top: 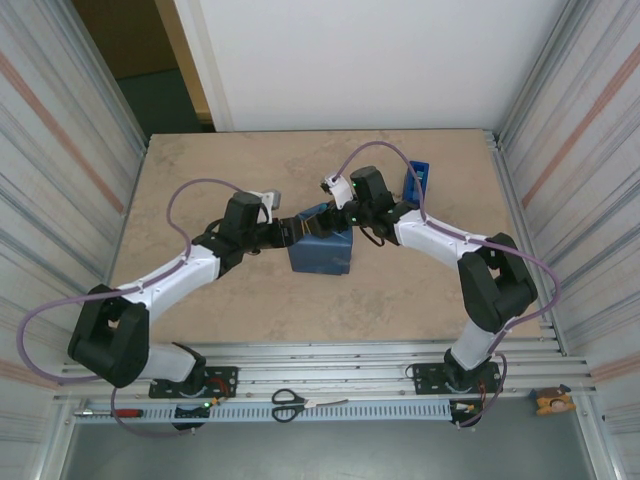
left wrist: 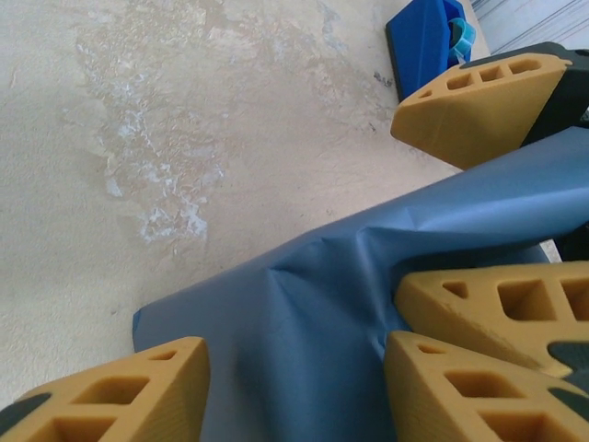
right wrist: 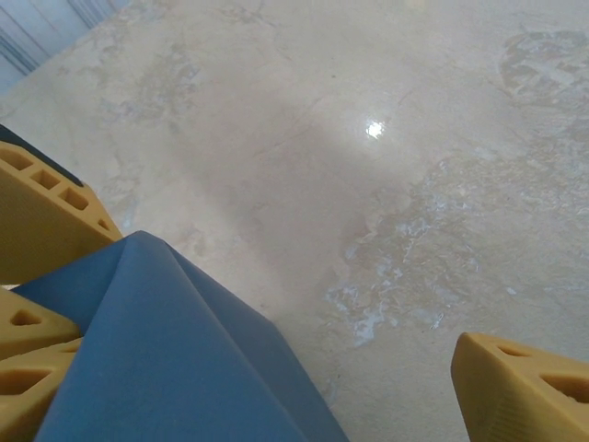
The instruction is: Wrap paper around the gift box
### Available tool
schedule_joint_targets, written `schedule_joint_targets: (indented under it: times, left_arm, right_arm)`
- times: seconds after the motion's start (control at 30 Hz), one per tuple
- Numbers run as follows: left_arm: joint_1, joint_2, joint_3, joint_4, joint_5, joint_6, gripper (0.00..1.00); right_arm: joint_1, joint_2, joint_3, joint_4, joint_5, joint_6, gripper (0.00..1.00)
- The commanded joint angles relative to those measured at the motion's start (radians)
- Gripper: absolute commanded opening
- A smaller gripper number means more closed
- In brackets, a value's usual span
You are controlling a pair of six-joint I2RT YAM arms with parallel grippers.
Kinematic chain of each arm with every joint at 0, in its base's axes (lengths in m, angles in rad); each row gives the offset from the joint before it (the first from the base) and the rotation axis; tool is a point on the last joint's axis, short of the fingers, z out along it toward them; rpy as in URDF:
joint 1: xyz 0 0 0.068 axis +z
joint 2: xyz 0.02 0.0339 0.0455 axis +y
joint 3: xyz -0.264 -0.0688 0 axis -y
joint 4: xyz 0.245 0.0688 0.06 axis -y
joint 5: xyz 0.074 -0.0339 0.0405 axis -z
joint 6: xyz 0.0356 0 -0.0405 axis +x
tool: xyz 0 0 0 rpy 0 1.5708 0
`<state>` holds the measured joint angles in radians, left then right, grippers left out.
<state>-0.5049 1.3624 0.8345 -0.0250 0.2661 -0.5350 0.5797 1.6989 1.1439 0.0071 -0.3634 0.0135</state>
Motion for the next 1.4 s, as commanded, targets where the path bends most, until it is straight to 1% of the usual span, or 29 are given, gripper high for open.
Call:
schedule_joint_targets:
  times: [0.0,0.13,0.23,0.33,0.47,0.53,0.6,0.67,0.77,0.87,0.97,1.07,1.13,1.2,1.3,1.37]
  left_arm:
    - [0.012,-0.052,0.039,-0.089,0.015,0.018,0.61]
    - [0.051,-0.081,0.045,-0.064,0.014,-0.011,0.66]
    - [0.08,-0.067,0.055,-0.065,0.022,-0.027,0.69]
    - [0.086,-0.034,0.072,-0.056,0.039,-0.033,0.7]
    - [0.082,0.028,0.102,-0.042,0.093,-0.024,0.7]
    - [0.082,0.056,0.115,-0.042,0.109,-0.021,0.68]
    - [0.079,0.081,0.12,-0.046,0.112,-0.021,0.64]
    - [0.075,0.102,0.119,-0.064,0.088,-0.022,0.62]
    - [0.069,0.124,0.108,-0.079,0.061,-0.022,0.61]
    - [0.062,0.137,0.094,-0.082,0.054,-0.018,0.59]
    - [0.055,0.131,0.075,-0.095,0.052,-0.011,0.56]
    - [0.051,0.106,0.046,-0.091,0.052,-0.007,0.56]
    - [0.049,0.087,0.026,-0.082,0.052,-0.001,0.56]
    - [0.049,0.072,0.007,-0.071,0.055,0.003,0.57]
    - [0.049,0.064,0.003,-0.063,0.059,0.009,0.58]
    - [0.049,0.066,0.004,-0.059,0.06,0.009,0.59]
  right_arm:
    - [0.002,-0.005,-0.053,-0.093,0.043,-0.023,0.85]
    - [0.003,-0.007,-0.053,-0.096,0.032,-0.032,0.85]
    - [0.004,-0.008,-0.047,-0.097,0.03,-0.033,0.85]
    - [0.004,-0.009,-0.044,-0.096,0.025,-0.033,0.86]
    - [0.006,-0.01,-0.038,-0.096,0.021,-0.028,0.87]
    - [0.006,-0.01,-0.036,-0.093,0.016,-0.026,0.88]
    - [0.006,-0.01,-0.03,-0.094,0.012,-0.021,0.89]
    - [0.006,-0.012,-0.022,-0.094,0.004,-0.019,0.89]
    - [0.005,-0.024,-0.009,-0.087,-0.021,-0.016,0.91]
    - [0.004,-0.059,0.011,-0.082,-0.048,-0.019,0.95]
    - [-0.014,-0.112,0.015,-0.062,-0.024,-0.018,0.98]
    - [-0.073,-0.144,0.008,-0.022,-0.072,0.022,0.95]
    - [-0.122,-0.135,0.012,0.001,-0.151,0.062,0.89]
    - [-0.151,-0.114,0.036,-0.008,-0.221,0.088,0.84]
    - [-0.158,-0.064,0.103,-0.063,-0.311,0.103,0.8]
    - [-0.158,-0.029,0.15,-0.096,-0.351,0.133,0.77]
